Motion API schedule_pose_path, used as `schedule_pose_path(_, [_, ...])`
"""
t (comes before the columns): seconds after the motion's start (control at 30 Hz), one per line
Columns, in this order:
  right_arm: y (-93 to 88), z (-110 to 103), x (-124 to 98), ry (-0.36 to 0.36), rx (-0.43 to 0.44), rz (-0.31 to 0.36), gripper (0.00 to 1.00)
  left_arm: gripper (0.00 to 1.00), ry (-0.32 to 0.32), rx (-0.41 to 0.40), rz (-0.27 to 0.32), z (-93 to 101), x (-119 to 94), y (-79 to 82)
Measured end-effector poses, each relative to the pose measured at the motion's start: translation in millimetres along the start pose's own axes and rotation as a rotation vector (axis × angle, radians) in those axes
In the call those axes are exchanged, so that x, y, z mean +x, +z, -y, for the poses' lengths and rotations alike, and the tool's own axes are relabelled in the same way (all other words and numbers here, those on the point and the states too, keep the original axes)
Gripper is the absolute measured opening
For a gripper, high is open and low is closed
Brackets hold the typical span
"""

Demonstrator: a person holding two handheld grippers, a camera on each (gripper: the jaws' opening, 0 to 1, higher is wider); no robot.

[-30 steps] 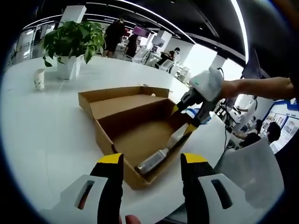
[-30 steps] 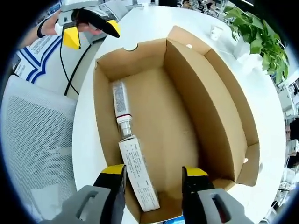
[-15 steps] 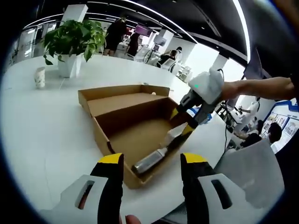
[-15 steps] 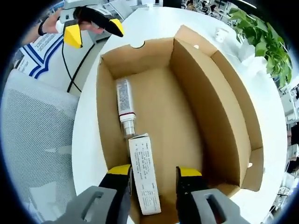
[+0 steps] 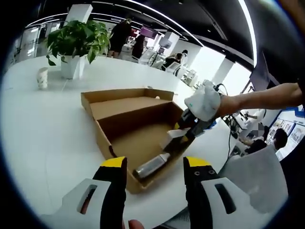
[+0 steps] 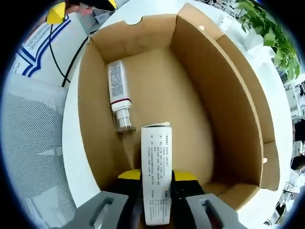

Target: Operate the shoe box by opening the lid, removing the specified soft item, and placing it in the target area until the item is outside and the box remains undamaged.

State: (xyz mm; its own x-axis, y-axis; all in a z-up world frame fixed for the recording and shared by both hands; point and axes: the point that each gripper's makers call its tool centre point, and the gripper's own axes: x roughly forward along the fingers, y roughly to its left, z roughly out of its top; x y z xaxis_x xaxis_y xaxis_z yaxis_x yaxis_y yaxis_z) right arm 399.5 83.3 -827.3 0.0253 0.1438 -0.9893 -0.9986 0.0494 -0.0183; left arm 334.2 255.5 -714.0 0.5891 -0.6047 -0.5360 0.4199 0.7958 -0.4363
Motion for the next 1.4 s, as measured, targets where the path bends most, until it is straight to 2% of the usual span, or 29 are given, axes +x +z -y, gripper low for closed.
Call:
schedule_pose_path(0.13, [-0.3, -4, -2, 0.006, 0.013, 0.02, 0.17, 0.48, 0.002, -0.009, 0.001, -0.4, -1, -2.0])
schedule_pose_path(0.23, [0.6, -3, -5, -0.014, 0.025, 0.035, 0.17, 0.48, 0.001, -0.01, 0.001, 0.8, -1, -3.1])
schedule_pose_path(0.37, [5.2, 1, -14, -0.01, 0.075, 0.079, 0.17, 0.48, 0.0, -0.008, -0.003, 1.6, -2, -4.1])
schedule_pose_path(0.57, [9.1, 3, -29, -0.015, 0.085, 0.117, 0.17, 0.48, -0.002, -0.005, -0.001, 4.4, -2, -3.0])
schedule_pose_path(1.1, [19.3, 0, -65, -0.061, 0.029, 0.171, 0.17, 0.48, -0.017, 0.016, -0.009, 15.6, 6, 0.7])
schedule_pose_path(1.4, [21.5, 4, -91, -0.09, 0.042, 0.225, 0.17, 0.48, -0.028, 0.022, -0.017, 23.9, 12, 0.0])
